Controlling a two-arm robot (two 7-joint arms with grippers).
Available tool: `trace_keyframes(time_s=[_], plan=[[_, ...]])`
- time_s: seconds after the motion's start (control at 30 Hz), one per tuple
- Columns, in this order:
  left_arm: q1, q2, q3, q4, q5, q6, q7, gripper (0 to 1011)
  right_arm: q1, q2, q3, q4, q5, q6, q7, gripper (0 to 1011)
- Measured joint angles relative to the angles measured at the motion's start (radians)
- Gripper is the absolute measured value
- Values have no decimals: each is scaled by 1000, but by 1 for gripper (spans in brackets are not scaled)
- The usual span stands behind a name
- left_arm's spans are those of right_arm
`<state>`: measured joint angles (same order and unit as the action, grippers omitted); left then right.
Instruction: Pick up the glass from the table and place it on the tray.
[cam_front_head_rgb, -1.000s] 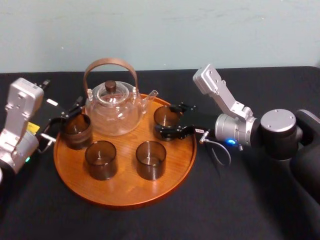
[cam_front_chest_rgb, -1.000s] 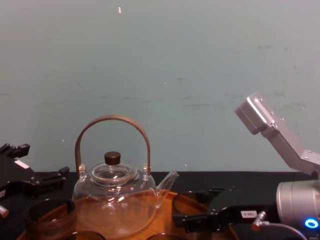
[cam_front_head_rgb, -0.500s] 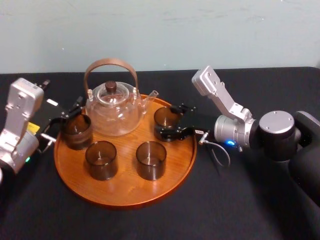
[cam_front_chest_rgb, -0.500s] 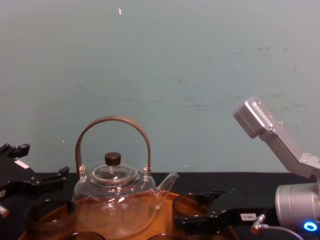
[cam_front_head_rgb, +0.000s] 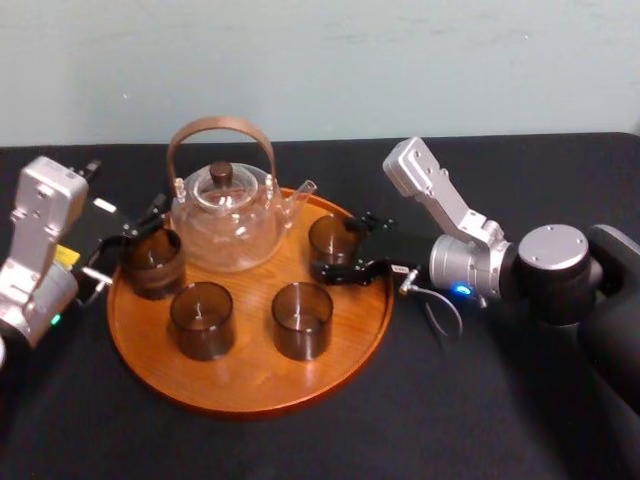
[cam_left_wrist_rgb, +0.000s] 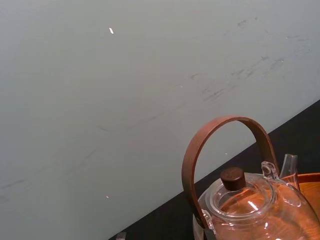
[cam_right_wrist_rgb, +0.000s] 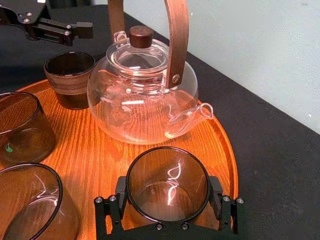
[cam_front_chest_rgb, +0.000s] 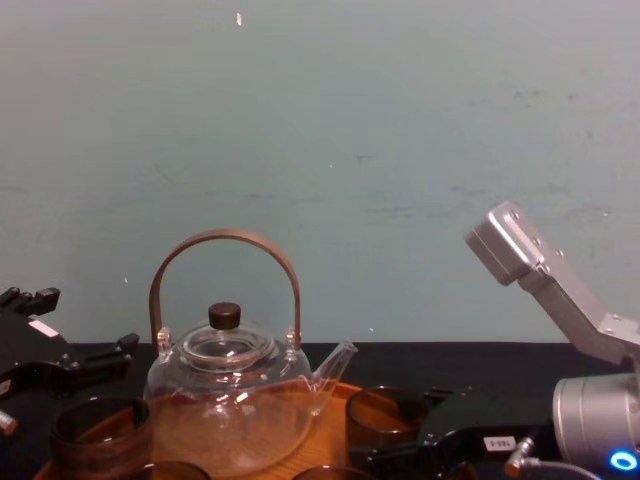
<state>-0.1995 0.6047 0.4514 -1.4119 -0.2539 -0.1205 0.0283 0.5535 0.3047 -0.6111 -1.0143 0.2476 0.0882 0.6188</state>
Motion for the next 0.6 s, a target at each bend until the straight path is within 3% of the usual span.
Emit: trace_keyframes(time_s=[0.6], plan=[[0,0,0,0,0,0,0,1001,-5,6,10,-13,12,-2,8,1002]])
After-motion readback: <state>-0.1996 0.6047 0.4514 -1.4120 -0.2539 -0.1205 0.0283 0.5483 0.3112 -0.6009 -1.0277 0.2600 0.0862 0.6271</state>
